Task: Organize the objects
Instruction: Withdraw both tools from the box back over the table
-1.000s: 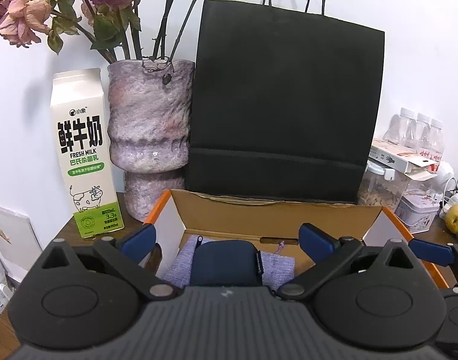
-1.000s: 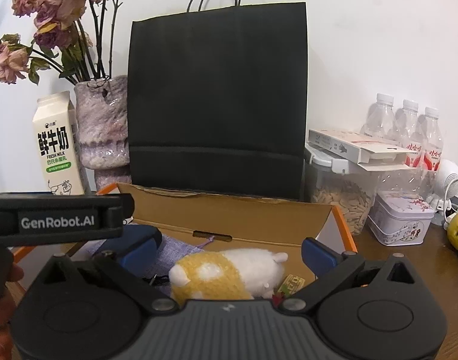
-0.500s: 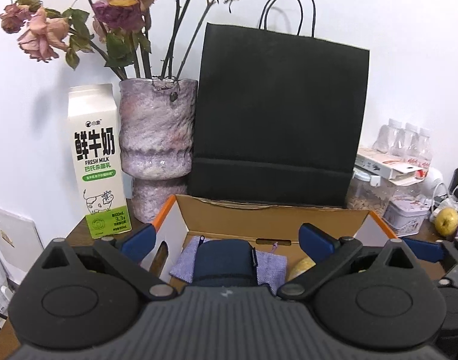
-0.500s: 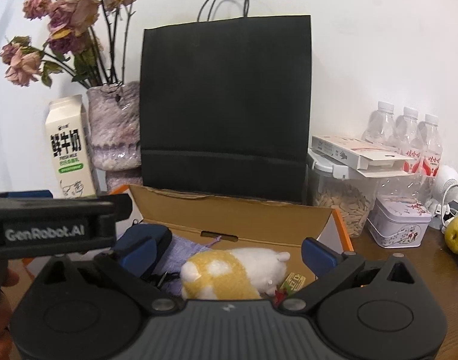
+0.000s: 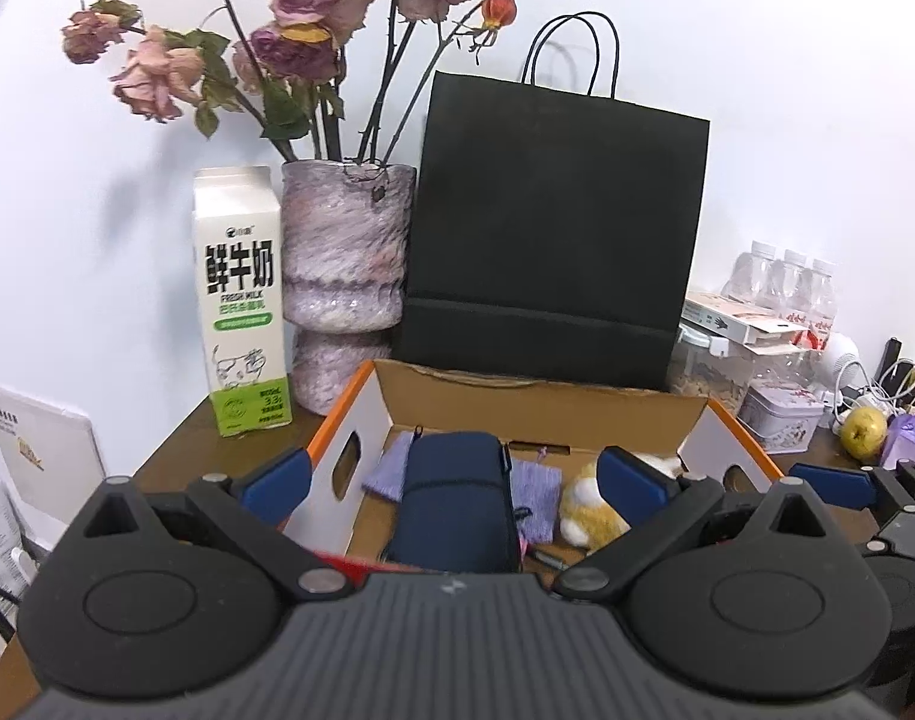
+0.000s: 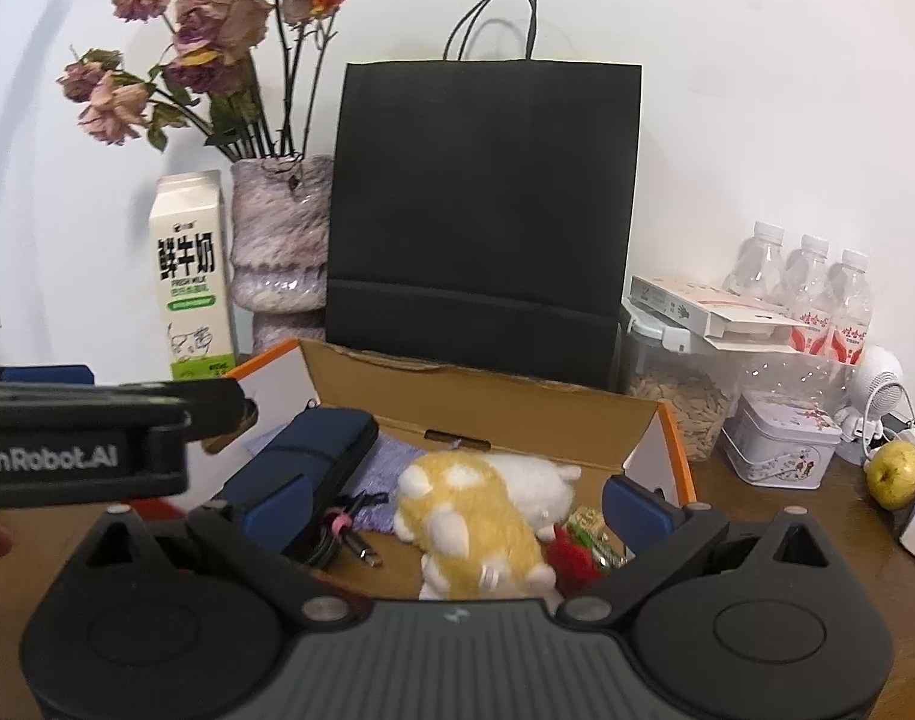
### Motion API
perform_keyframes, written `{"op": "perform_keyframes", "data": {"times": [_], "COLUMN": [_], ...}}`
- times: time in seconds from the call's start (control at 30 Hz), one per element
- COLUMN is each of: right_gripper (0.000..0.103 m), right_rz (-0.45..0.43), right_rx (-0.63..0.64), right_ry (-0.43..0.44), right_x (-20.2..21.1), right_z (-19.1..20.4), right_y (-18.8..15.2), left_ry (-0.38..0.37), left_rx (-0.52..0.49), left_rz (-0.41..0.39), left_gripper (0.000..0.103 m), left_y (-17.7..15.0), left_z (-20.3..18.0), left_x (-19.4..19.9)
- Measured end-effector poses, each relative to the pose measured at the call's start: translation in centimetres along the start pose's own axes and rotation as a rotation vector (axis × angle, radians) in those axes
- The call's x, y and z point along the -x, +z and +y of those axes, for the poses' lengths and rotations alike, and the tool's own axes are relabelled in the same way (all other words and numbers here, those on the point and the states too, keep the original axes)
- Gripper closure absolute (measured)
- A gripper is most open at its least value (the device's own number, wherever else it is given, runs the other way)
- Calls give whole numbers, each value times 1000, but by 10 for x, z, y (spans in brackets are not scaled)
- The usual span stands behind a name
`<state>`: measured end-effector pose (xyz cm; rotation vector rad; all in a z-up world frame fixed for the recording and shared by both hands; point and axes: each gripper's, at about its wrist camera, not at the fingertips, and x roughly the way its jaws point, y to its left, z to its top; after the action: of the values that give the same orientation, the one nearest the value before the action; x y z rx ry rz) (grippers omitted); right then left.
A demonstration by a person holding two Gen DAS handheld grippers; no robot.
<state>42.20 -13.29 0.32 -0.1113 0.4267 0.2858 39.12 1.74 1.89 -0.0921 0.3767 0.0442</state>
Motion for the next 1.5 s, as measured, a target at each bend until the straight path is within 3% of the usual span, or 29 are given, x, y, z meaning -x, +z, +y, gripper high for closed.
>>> {"op": "perform_keyframes", "data": {"times": [0.8, 1.5], "right_gripper": [0, 0], "right_rz": [46, 56], "right_rx": [18, 59], "right_ry": [0, -22], "right_x": [93, 162], "right_z": [-3, -12], "right_y": [-64, -116], "left_ry": [15, -8], "left_rx": [12, 23], "left_rz": [54, 89], "left_gripper": [0, 0], "left_y": [-61, -109], "left_z": [0, -6], "left_x": [93, 147]}}
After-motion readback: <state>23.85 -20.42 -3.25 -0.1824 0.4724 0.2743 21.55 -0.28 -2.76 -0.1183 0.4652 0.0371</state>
